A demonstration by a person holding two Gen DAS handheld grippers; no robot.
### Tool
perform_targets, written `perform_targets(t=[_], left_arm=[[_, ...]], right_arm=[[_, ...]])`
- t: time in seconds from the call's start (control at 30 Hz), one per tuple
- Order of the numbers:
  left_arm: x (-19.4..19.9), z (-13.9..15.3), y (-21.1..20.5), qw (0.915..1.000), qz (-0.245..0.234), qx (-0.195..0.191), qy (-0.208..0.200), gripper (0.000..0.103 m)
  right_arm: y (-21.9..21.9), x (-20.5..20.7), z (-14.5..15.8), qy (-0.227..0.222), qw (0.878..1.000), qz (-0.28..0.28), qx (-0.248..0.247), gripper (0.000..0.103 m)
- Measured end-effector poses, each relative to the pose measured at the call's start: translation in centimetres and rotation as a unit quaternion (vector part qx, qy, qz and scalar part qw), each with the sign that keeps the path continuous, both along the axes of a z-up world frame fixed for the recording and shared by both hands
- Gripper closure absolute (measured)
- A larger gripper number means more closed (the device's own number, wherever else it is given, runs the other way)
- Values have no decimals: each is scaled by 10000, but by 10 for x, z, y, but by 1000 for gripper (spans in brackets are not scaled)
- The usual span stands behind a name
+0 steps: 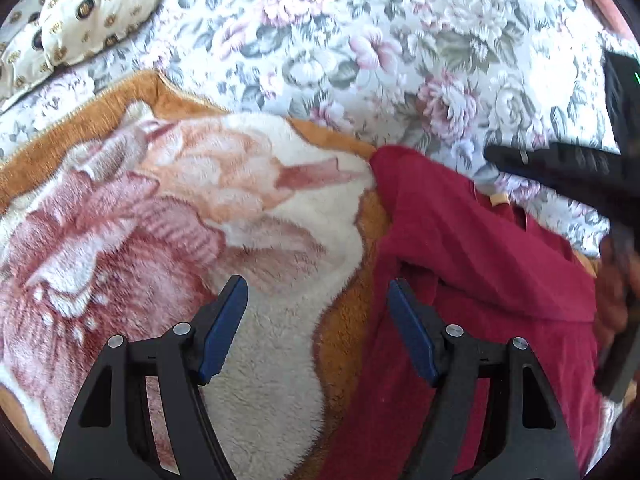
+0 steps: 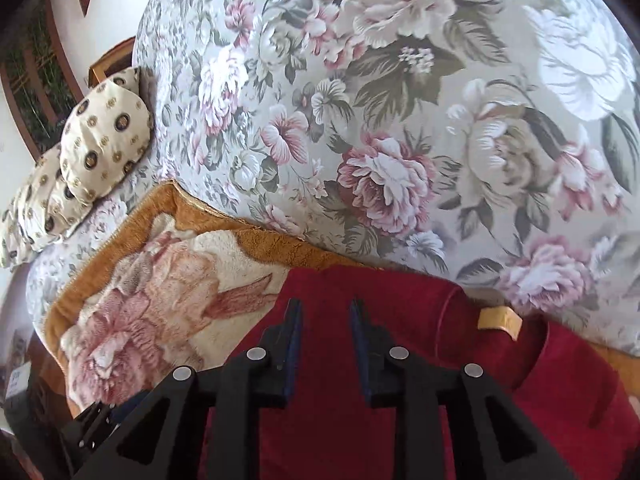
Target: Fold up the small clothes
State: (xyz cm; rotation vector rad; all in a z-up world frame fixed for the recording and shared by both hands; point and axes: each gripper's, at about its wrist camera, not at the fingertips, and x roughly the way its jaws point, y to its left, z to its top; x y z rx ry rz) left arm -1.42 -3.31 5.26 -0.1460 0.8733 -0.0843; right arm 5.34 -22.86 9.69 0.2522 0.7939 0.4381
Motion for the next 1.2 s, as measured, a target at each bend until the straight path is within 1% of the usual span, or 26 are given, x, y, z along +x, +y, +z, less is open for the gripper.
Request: perform_targets(t=[0.07,0.13,0.17,0.23,0.27,0.3,0.33,0.37,0.43,0.47,0.53,0.57,0.6,0.67,0.73,0.83,0.87,0.9,0.93,1.0,1.03,1.07,1.1,1.13,1.17,1.2], left_arm=[[0,4,4,9999,107,-33,-101,30],[0,6,7,9996,220,0,-195,30],[1,8,9,9993,289,52,-250,30],[2,11,14,9985,415,79,-352,30],[2,11,16,9981,474,44,-381,30],[2,11,19,9978,530,-2,-399,30],[1,11,20,9977,552,-22,-391,30],[0,10,21,9978,553,-20,-362,30],[1,7,17,9984,494,-2,-286,30],[1,6,15,9987,430,-3,-275,30],[0,7,8,9991,278,20,-326,30],[-2,9,4,9991,175,8,-387,30],[-3,11,0,9990,85,-15,-433,30],[-3,14,-9,9986,-134,-115,-507,30],[-1,18,-20,9974,-366,-209,-578,30],[8,21,-35,9951,-681,-357,-620,30],[11,20,-40,9952,-694,-339,-603,30],[15,16,-44,9961,-655,-223,-543,30],[21,9,-47,9973,-612,-112,-380,30],[30,-9,-48,9973,-702,-174,79,30],[33,-18,-47,9969,-690,-208,308,30],[34,-25,-46,9966,-651,-257,430,30],[34,-25,-45,9966,-639,-315,420,30],[32,-23,-45,9967,-638,-327,372,30],[30,-22,-45,9969,-649,-313,323,30],[29,-22,-46,9969,-665,-289,301,30]], right_arm=[[10,-12,-9,51,9998,175,-80,80],[34,-15,-25,169,9991,312,-223,80],[45,-15,-35,290,9987,376,-200,80],[66,-18,-56,635,9958,657,81,80],[73,-24,-60,605,9958,680,70,79],[78,-35,-56,350,9974,625,-106,79],[80,-38,-54,336,9969,711,-92,79],[76,-42,-50,421,9962,761,45,79],[56,-54,-39,428,9971,590,201,79],[46,-60,-33,376,9981,451,168,79],[12,-79,-22,185,9998,-33,-89,79],[-3,-87,-18,130,9994,-223,-216,79],[-25,-98,-16,98,9974,-549,-451,79],[-67,-114,-14,113,9902,-1176,-739,79],[-107,-123,-15,198,9831,-1632,-804,79],[-154,-131,-32,567,9639,-2289,-1233,79],[-165,-133,-41,690,9620,-2352,-1204,79],[-177,-133,-56,889,9631,-2306,-1070,79],[-185,-132,-67,1029,9649,-2238,-906,79],[-202,-145,-68,888,9700,-2234,-369,79],[-210,-152,-63,900,9699,-2259,-161,79],[-219,-161,-57,831,9689,-2332,42,79],[-233,-177,-49,655,9649,-2537,199,79],[-245,-190,-44,566,9597,-2748,180,78],[-255,-201,-38,521,9533,-2975,89,78],[-273,-217,-32,480,9424,-3309,-60,77]])
